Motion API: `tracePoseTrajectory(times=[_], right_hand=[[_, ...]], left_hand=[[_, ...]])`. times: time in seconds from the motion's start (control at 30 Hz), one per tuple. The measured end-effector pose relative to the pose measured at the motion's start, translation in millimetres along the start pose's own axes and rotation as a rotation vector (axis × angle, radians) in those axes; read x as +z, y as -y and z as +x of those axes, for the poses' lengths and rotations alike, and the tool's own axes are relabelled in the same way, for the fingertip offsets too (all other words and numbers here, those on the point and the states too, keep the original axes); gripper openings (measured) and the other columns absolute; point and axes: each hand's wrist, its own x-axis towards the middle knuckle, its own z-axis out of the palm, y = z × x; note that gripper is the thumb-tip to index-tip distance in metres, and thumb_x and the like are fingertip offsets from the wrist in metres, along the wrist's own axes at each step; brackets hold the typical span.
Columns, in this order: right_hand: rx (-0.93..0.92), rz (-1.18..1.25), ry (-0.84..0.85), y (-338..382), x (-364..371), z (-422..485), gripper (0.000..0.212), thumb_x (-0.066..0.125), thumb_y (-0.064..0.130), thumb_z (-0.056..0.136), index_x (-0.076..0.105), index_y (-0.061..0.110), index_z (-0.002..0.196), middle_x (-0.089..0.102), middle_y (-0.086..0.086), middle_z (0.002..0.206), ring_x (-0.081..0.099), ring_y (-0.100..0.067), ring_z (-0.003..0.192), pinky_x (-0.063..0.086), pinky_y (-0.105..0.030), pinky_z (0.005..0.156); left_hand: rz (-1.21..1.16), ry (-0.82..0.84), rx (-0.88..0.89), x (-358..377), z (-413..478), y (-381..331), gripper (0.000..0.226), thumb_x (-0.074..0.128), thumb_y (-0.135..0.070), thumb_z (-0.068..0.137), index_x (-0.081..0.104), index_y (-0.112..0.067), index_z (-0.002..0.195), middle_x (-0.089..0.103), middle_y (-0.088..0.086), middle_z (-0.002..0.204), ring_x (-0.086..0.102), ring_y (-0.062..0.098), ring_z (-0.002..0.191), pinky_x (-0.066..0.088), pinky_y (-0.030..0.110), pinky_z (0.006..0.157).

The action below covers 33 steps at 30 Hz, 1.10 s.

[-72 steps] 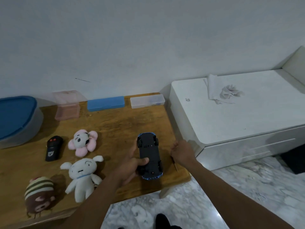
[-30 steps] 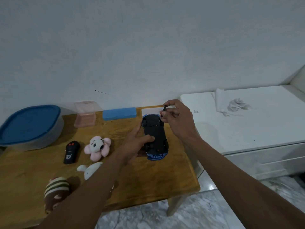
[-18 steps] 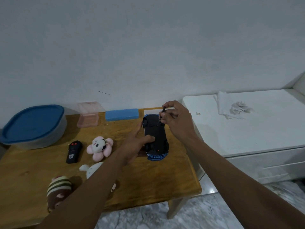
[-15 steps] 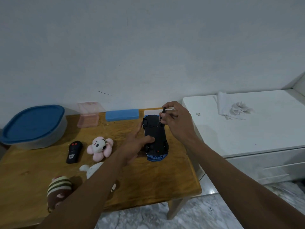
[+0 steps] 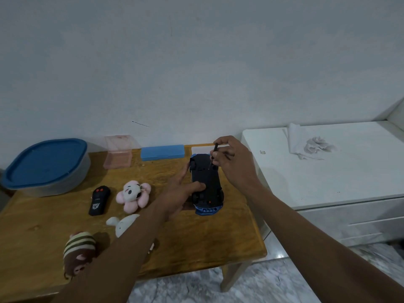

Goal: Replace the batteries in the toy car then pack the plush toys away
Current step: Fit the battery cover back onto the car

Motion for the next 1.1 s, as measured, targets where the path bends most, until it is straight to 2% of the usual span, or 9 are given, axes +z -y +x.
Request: tracePoseTrajectory(times=[0.17, 0.3, 0.47, 0.67, 0.83, 1.0, 1.1], right_hand=[[-0.088, -0.138, 0.012, -0.6, 1.0, -3.0, 0.025, 0.061, 0.009, 0.089, 0.061, 0.025, 0.108, 0.07, -0.003, 0.082, 0.069, -0.012, 0.077, 0.06, -0.037, 0.073], [-0.175, -0.263, 0.001, 1.4, 3.7, -3.2, 0.019, 0.066, 0.011, 0.087, 0.067, 0.019, 0.104, 0.07, -0.003, 0.079, 0.067, -0.011, 0.075, 0.059, -0.03, 0.071], [-0.245, -0.298, -0.043, 3.6, 5.0, -1.1, 0.015, 0.065, 0.013, 0.088, 0.071, 0.011, 0.102, 0.073, 0.001, 0.086, 0.067, -0.005, 0.076, 0.058, -0.023, 0.074], [-0.327, -0.35, -0.04, 2.4, 5.7, 3.4, 0.016, 0.068, 0.015, 0.085, 0.073, 0.011, 0.1, 0.073, -0.001, 0.091, 0.067, -0.01, 0.08, 0.058, -0.032, 0.077], [-0.36, -0.371, -0.033, 0.8, 5.8, 1.2, 0.02, 0.066, 0.011, 0.087, 0.072, 0.008, 0.107, 0.074, -0.005, 0.099, 0.066, -0.005, 0.086, 0.055, -0.023, 0.083], [-0.349, -0.371, -0.042, 0.0, 3.9, 2.2, 0.018, 0.067, 0.013, 0.086, 0.073, 0.01, 0.102, 0.074, -0.003, 0.094, 0.066, -0.009, 0.082, 0.057, -0.031, 0.079], [-0.361, -0.383, -0.057, -1.1, 0.9, 0.1, 0.019, 0.065, 0.013, 0.088, 0.072, 0.008, 0.104, 0.074, -0.005, 0.095, 0.067, -0.011, 0.083, 0.058, -0.03, 0.079]], left_hand=[[0.028, 0.01, -0.001, 1.1, -1.6, 1.0, 0.075, 0.065, -0.007, 0.087, 0.032, -0.045, 0.143, 0.069, 0.005, 0.111, 0.07, 0.025, 0.096, 0.059, 0.038, 0.07], [0.026, 0.018, -0.017, -0.6, -1.6, 3.6, 0.078, 0.066, -0.007, 0.086, 0.029, -0.046, 0.144, 0.068, 0.005, 0.115, 0.071, 0.027, 0.095, 0.059, 0.041, 0.071], [0.024, 0.015, -0.025, -1.2, -2.0, 6.4, 0.081, 0.066, -0.007, 0.086, 0.028, -0.048, 0.144, 0.067, 0.005, 0.119, 0.071, 0.027, 0.097, 0.059, 0.043, 0.072], [0.024, 0.022, -0.017, -0.8, -2.8, 5.4, 0.082, 0.066, -0.006, 0.086, 0.027, -0.049, 0.144, 0.067, 0.003, 0.117, 0.071, 0.027, 0.095, 0.059, 0.045, 0.075], [0.023, 0.016, -0.02, -1.5, -3.2, 5.7, 0.083, 0.067, -0.006, 0.086, 0.026, -0.048, 0.145, 0.068, 0.002, 0.116, 0.071, 0.026, 0.095, 0.059, 0.044, 0.075], [0.032, 0.014, -0.017, -0.8, -3.1, 6.0, 0.082, 0.067, -0.007, 0.086, 0.028, -0.049, 0.144, 0.067, 0.001, 0.116, 0.071, 0.026, 0.096, 0.058, 0.046, 0.078], [0.023, 0.012, -0.018, -2.0, -2.9, 6.3, 0.081, 0.067, -0.007, 0.086, 0.028, -0.048, 0.144, 0.068, 0.003, 0.115, 0.072, 0.026, 0.093, 0.059, 0.042, 0.072]])
